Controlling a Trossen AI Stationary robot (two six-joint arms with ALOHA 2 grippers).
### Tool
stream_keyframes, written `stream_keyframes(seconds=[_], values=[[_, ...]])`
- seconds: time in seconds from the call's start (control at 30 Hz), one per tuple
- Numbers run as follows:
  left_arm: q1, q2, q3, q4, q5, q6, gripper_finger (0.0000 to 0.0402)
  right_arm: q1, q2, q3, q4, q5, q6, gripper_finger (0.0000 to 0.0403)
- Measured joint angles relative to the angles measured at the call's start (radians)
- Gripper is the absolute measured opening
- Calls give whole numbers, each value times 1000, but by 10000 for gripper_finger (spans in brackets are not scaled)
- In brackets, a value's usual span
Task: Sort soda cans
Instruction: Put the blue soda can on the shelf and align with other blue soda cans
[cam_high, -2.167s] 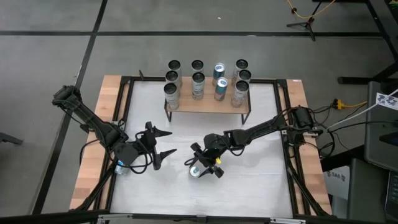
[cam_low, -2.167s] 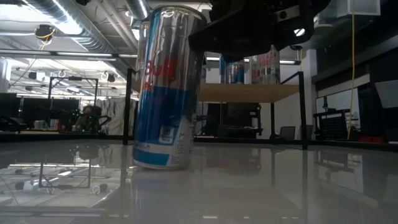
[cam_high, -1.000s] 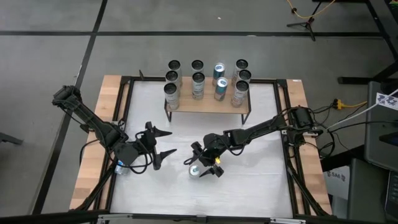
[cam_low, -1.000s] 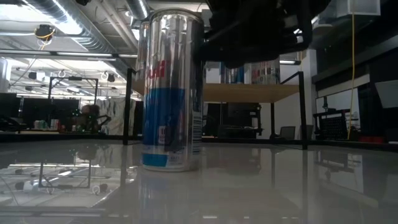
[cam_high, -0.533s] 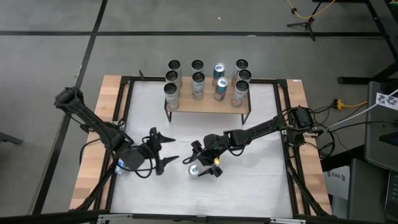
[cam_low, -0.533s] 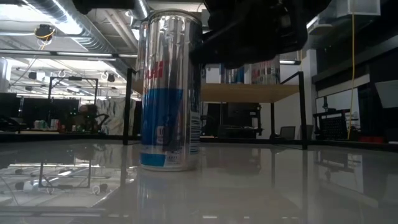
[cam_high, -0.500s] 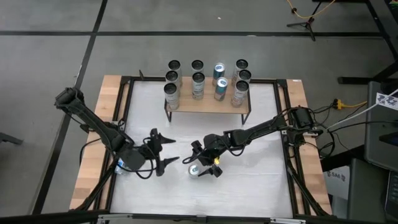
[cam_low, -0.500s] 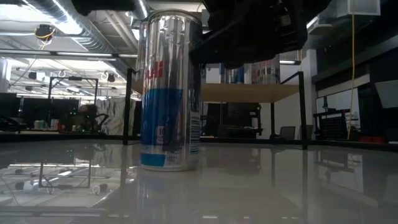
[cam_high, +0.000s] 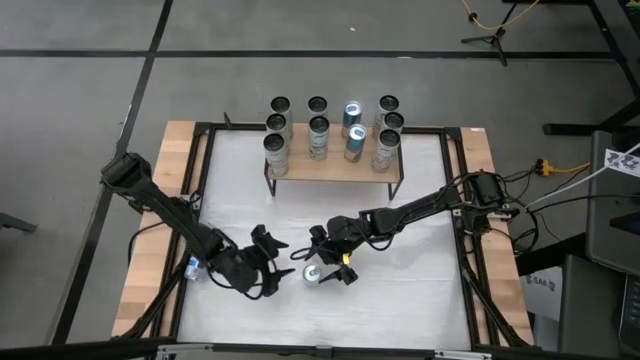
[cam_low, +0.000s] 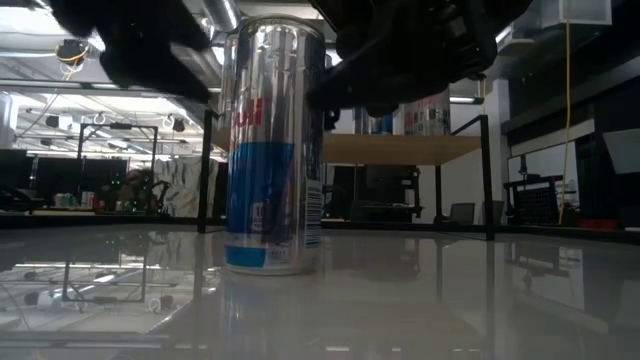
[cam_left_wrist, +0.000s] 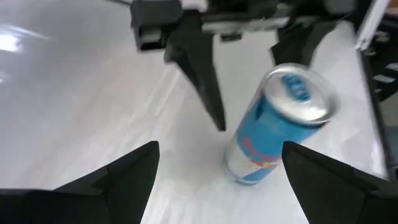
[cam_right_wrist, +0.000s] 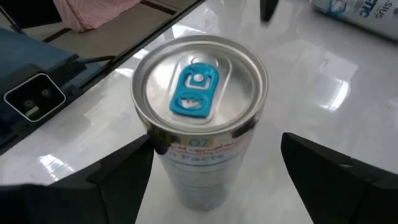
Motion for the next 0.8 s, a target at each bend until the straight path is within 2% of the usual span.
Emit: stream_keyframes(seconds=[0.37, 0.57, 0.8], values=[[53, 126, 0, 9, 3, -132, 334, 0, -1, 0, -12, 77, 0, 348], [57, 134, 0, 31, 24, -132, 334, 1, -1, 0, -14, 138, 0, 348], [37, 134, 0, 34, 63, -135, 334, 2, -2, 0, -27, 146, -1, 348]])
